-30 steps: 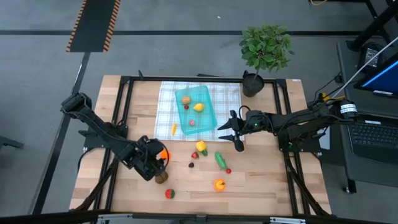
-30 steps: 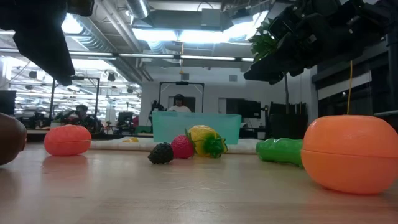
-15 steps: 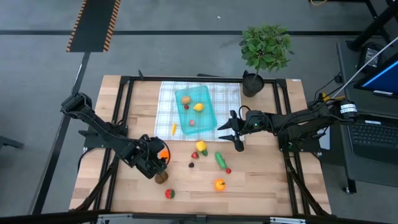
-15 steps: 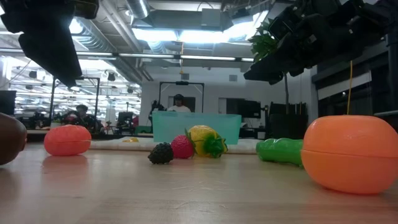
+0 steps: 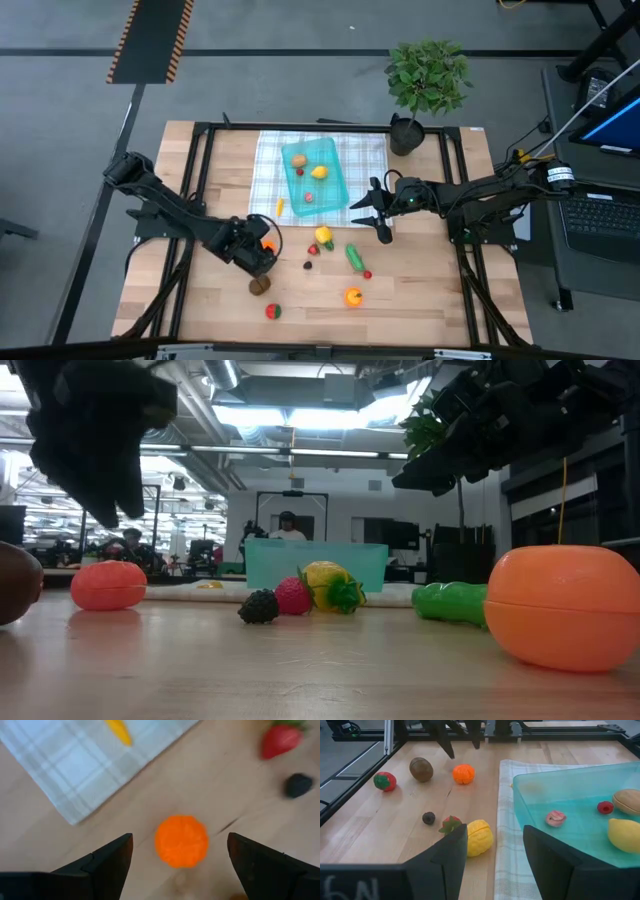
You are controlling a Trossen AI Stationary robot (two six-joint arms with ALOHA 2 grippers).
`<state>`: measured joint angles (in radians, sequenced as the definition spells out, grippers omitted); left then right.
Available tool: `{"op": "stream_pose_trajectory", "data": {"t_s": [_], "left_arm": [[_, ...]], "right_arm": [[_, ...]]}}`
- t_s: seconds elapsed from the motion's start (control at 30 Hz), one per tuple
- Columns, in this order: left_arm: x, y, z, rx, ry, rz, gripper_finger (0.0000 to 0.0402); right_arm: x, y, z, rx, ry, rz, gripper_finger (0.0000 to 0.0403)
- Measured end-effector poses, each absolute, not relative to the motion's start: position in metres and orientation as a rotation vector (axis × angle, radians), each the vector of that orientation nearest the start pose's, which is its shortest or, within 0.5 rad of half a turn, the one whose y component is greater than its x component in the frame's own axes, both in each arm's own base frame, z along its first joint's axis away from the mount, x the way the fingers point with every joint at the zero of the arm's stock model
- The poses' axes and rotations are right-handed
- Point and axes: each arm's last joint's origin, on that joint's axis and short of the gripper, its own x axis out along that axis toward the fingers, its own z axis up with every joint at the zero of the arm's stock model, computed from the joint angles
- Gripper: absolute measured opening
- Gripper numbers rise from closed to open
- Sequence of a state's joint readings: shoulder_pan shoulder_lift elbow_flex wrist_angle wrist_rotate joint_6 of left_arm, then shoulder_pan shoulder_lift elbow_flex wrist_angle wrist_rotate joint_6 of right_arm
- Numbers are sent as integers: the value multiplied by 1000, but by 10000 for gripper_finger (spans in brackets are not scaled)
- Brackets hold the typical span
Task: Pick and placing Produce into tupperware
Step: Put the orange tangerine into the blue bin
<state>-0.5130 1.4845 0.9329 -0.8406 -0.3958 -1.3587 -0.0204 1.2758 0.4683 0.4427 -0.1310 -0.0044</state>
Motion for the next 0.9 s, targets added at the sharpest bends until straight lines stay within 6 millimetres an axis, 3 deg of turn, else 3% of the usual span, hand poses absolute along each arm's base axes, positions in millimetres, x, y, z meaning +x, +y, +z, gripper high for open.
{"op": "stream_pose_trajectory", "data": {"t_s": [0.4, 0.9], "left_arm": [[245, -106, 172, -577, 1177, 696, 312], [249, -104, 170, -598, 1179, 690, 312]], "right_arm": [[246, -1, 186, 24, 364, 110, 195], [246, -1, 186, 24, 365, 110, 195]]}}
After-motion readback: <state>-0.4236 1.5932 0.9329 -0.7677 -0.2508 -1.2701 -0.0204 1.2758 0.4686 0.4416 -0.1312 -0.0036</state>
